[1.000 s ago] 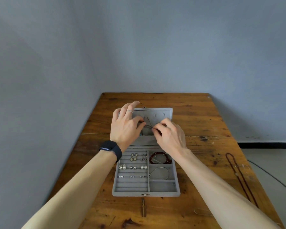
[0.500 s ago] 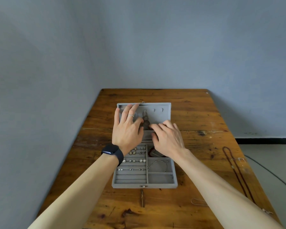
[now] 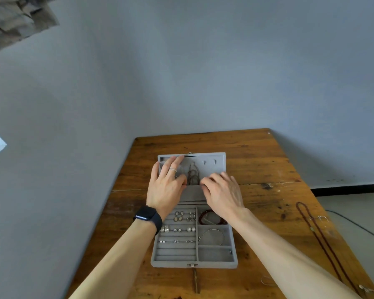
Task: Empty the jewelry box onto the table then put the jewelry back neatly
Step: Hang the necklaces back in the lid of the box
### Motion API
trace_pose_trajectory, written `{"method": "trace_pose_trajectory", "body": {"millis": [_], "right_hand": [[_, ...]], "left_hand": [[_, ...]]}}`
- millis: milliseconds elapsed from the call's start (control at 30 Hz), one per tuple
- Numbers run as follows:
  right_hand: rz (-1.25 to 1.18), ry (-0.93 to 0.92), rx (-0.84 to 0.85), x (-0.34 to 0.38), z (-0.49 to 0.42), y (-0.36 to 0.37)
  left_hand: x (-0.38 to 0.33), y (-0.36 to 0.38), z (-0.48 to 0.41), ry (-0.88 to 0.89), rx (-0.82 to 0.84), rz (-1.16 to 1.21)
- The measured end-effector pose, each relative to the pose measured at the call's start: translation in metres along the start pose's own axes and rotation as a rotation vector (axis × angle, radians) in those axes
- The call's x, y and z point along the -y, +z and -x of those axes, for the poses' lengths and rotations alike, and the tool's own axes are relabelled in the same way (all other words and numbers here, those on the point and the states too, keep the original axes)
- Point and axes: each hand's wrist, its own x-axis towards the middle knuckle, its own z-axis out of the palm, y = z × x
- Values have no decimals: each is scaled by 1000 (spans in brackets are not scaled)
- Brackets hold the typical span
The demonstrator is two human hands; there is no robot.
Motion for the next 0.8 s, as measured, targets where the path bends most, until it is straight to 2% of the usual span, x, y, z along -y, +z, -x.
{"method": "trace_pose_trajectory", "body": {"millis": [200,433,633,800], "right_hand": [[-75,18,43,-2,10,-10],[-199,116,-48,-6,66,-60],[-262,323,-112,-21,167,-111],[-124,543,-151,-43,256,-132]], "left_hand": [[-2,-8,-2,-18,29,32],[-30,-23,8,-73,32,119],[-106,-27,48,-60,89,301],[-190,-38,95,58,221,521]]}}
